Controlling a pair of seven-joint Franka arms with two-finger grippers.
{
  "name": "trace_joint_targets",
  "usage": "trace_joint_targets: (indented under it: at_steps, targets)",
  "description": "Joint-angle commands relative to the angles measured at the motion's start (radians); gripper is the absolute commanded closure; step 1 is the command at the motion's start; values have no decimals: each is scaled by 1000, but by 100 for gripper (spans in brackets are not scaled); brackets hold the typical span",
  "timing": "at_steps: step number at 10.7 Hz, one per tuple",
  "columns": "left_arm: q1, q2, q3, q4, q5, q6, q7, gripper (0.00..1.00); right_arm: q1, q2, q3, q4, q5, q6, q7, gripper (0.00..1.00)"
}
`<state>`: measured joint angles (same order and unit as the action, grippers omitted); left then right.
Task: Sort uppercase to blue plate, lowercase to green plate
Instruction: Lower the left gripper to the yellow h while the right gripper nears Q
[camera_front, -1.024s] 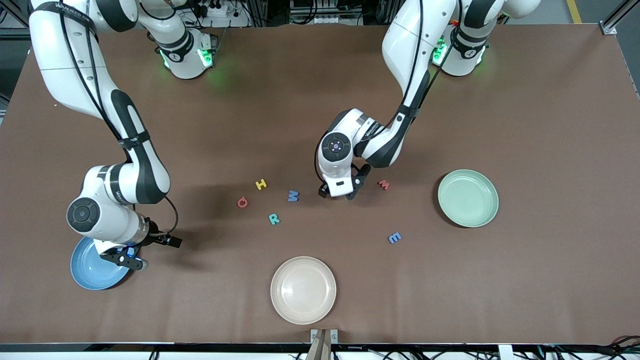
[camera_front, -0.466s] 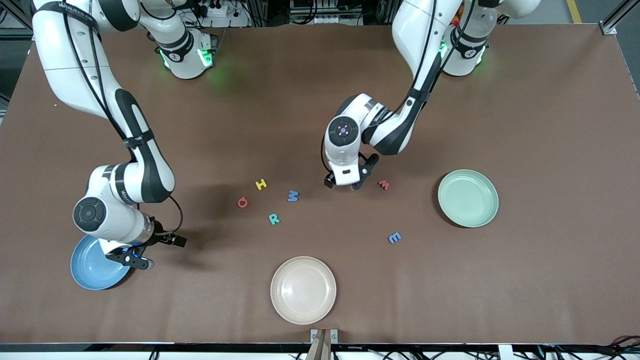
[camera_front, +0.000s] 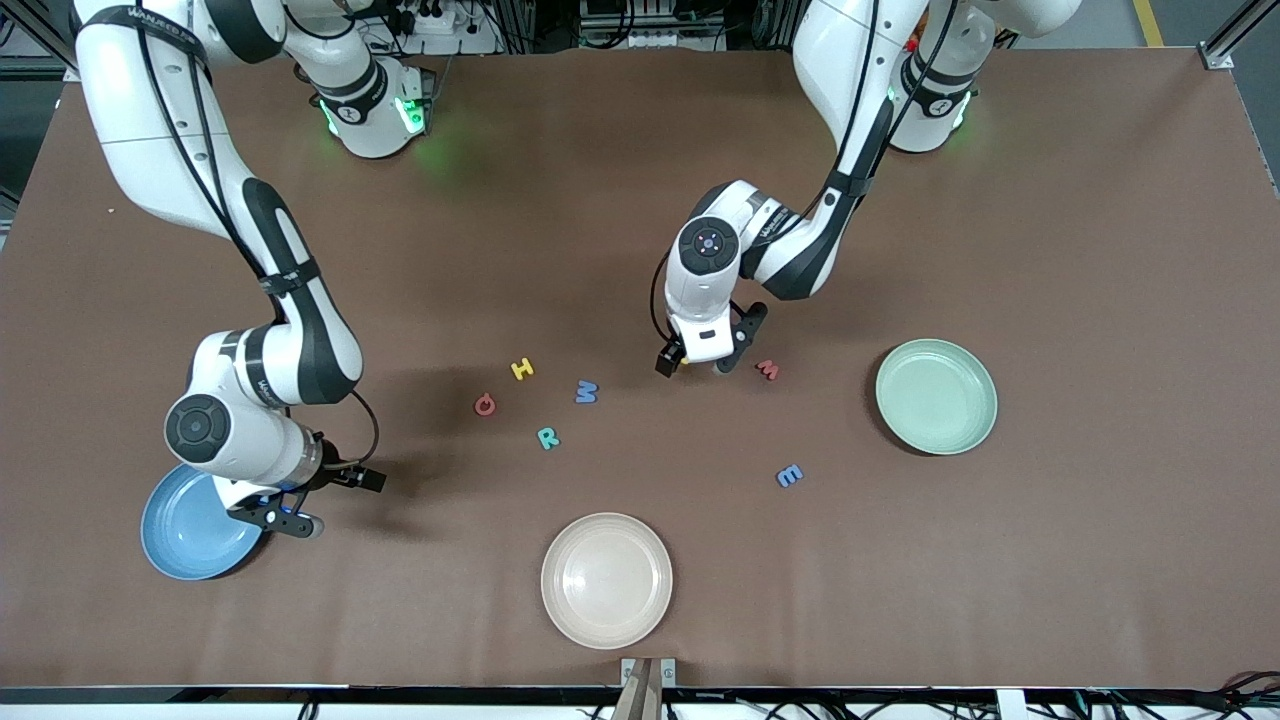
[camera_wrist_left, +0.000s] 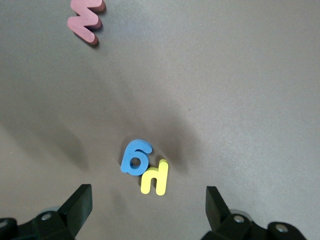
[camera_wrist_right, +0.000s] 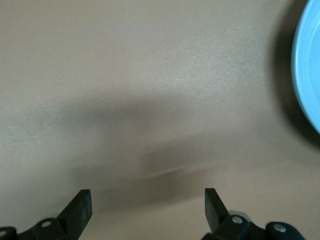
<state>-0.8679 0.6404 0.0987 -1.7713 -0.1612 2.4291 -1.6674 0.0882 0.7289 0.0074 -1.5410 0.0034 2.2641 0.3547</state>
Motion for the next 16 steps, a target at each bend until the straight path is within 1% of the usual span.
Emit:
trace_joint_targets:
  at_steps: [1, 3, 6, 10, 12, 13, 16]
  targets:
    - [-11, -7, 6, -17, 12, 36, -28, 0, -1, 3, 3, 7, -10, 5, 4, 0]
    - [-13, 16, 6, -17, 11, 83, -29, 0, -1, 3, 3, 7, -10, 5, 4, 0]
    - [-19, 30, 6, -16, 11, 100, -41, 1, 4, 4, 5, 7, -3, 5, 4, 0]
    - [-20, 47, 6, 6, 12, 104, -58, 9, 42, 4, 5, 10, -3, 5, 4, 0]
    - [-20, 58, 6, 15, 12, 104, -61, 12, 60, 6, 5, 10, 3, 9, 6, 0]
    - [-22, 59, 6, 15, 14, 104, -61, 13, 73, 6, 5, 7, 3, 35, 13, 0]
    - [-33, 67, 6, 13, 15, 116, -61, 13, 70, 9, 5, 7, 4, 35, 20, 0]
